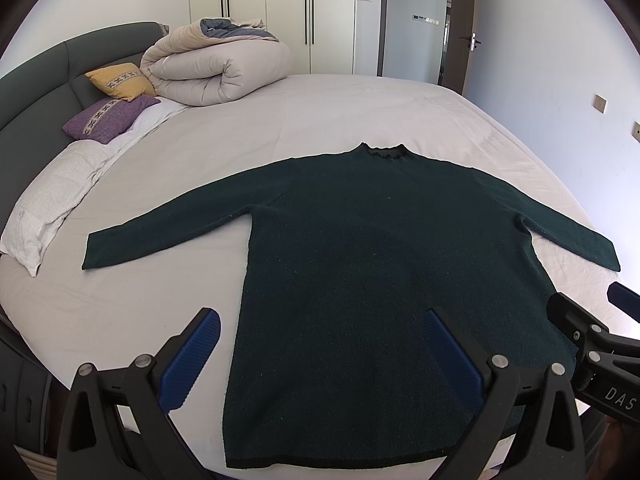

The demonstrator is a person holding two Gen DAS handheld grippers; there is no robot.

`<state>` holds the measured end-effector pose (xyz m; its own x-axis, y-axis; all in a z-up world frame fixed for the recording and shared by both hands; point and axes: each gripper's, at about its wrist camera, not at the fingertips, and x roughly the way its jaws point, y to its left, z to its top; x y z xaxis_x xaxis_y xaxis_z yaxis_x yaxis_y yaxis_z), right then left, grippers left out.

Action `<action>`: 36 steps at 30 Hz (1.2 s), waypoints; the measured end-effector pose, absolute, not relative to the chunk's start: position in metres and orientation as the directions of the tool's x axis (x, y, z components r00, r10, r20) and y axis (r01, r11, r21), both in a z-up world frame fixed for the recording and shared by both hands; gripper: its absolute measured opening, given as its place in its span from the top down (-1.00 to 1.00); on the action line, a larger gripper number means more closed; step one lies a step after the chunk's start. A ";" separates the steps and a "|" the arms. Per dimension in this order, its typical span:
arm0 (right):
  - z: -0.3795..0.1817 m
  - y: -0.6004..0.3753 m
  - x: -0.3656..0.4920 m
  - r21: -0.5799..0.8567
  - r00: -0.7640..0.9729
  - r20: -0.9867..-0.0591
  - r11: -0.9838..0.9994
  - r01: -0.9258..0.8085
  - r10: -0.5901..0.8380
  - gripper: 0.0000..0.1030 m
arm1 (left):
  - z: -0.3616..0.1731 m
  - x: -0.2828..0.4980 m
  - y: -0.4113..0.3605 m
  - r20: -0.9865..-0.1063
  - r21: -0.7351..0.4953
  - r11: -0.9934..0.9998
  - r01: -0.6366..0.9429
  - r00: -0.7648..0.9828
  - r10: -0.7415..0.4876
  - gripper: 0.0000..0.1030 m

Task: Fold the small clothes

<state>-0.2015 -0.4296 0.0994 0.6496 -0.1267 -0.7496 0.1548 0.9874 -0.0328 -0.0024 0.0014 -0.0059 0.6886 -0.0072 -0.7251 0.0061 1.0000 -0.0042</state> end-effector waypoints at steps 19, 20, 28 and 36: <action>0.099 -0.428 -0.202 -0.035 0.648 -0.751 0.988 0.153 -0.127 -1.00 | -0.008 -0.005 0.002 -0.728 -0.007 1.000 0.005 0.686 -0.008 -1.00; 0.099 -0.428 -0.202 -0.035 0.649 -0.750 0.988 0.153 -0.127 -1.00 | -0.009 -0.006 0.002 -0.728 -0.007 1.000 0.004 0.686 -0.008 -1.00; 0.097 -0.426 -0.203 -0.036 0.647 -0.752 0.988 0.153 -0.128 -1.00 | -0.012 -0.007 0.004 -0.731 -0.014 1.000 0.004 0.683 -0.013 -1.00; 0.097 -0.426 -0.202 -0.036 0.647 -0.752 0.988 0.153 -0.128 -1.00 | -0.013 -0.006 0.006 -0.733 -0.015 1.000 0.004 0.680 -0.014 -1.00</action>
<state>-0.2024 -0.4258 0.0968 0.6466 -0.1277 -0.7521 0.1528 0.9876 -0.0363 -0.0055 0.0055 -0.0129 0.6803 -0.0136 -0.7328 0.0037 0.9999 -0.0152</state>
